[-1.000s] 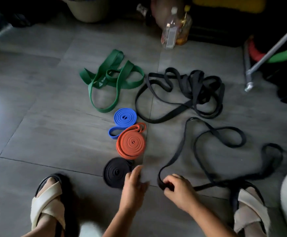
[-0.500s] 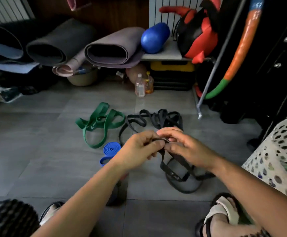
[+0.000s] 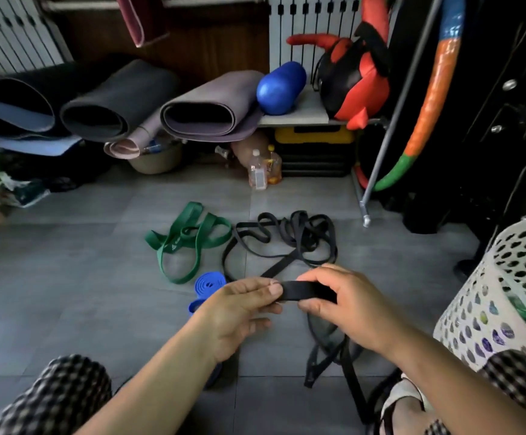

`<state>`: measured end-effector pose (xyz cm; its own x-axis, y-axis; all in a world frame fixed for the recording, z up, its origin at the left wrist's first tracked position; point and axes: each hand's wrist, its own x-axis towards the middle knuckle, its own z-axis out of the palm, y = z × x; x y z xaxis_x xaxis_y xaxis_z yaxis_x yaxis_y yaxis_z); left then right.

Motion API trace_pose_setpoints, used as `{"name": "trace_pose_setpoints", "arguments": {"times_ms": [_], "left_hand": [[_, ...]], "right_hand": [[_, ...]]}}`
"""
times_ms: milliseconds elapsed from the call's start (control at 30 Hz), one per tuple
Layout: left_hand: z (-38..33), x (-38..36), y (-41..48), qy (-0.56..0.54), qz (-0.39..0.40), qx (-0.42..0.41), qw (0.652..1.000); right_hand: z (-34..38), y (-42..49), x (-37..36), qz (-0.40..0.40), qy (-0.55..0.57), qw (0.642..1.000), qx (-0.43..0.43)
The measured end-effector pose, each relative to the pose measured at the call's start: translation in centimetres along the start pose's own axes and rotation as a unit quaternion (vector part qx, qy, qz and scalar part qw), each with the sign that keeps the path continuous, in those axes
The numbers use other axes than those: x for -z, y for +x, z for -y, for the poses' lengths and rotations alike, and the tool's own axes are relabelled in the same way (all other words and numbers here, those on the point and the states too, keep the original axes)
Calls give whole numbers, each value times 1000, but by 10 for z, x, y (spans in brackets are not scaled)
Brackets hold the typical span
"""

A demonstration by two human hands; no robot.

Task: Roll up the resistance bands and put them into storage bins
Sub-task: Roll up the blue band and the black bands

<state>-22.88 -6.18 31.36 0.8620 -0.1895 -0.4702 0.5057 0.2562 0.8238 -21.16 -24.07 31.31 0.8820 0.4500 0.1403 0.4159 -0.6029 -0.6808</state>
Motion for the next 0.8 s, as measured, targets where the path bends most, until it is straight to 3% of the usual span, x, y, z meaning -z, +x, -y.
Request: {"name": "trace_pose_setpoints", "arguments": {"times_ms": [100,233,267,300,333,400,433,467,567,600,700,800], "left_hand": [[4,1,7,-105,-2,14,994],[-6,6,8,-182,67,-13,981],[-7,8,10,-136,61,-54,987],[-7,11,14,-30,33,-120,992],[-7,15,19,122,-22,-203,971],[-9,19,25,350,-95,-332,871],[-11,19,26,395,-92,-351,844],[-12,20,26,401,-69,-333,850],[-15,19,20,260,4,-206,943],[-14,19,20,222,0,-190,956],[-11,14,22,168,-47,-205,963],[-11,10,19,138,-43,-226,963]], "right_hand": [[-2,8,-9,-7,86,996,-30],[2,17,-12,-37,241,969,-33],[3,20,-12,-44,240,969,-32],[2,23,-13,-48,225,973,-28],[1,27,-14,-51,206,977,-25],[-1,32,-14,-50,178,983,-24],[-3,33,-13,-48,168,984,-20],[-5,33,-12,-47,157,986,-17],[-7,34,-13,-44,161,985,-36],[-7,34,-16,-44,183,981,-52],[-7,32,-32,-69,263,958,-96],[-2,29,-41,-82,312,941,-99]]}}
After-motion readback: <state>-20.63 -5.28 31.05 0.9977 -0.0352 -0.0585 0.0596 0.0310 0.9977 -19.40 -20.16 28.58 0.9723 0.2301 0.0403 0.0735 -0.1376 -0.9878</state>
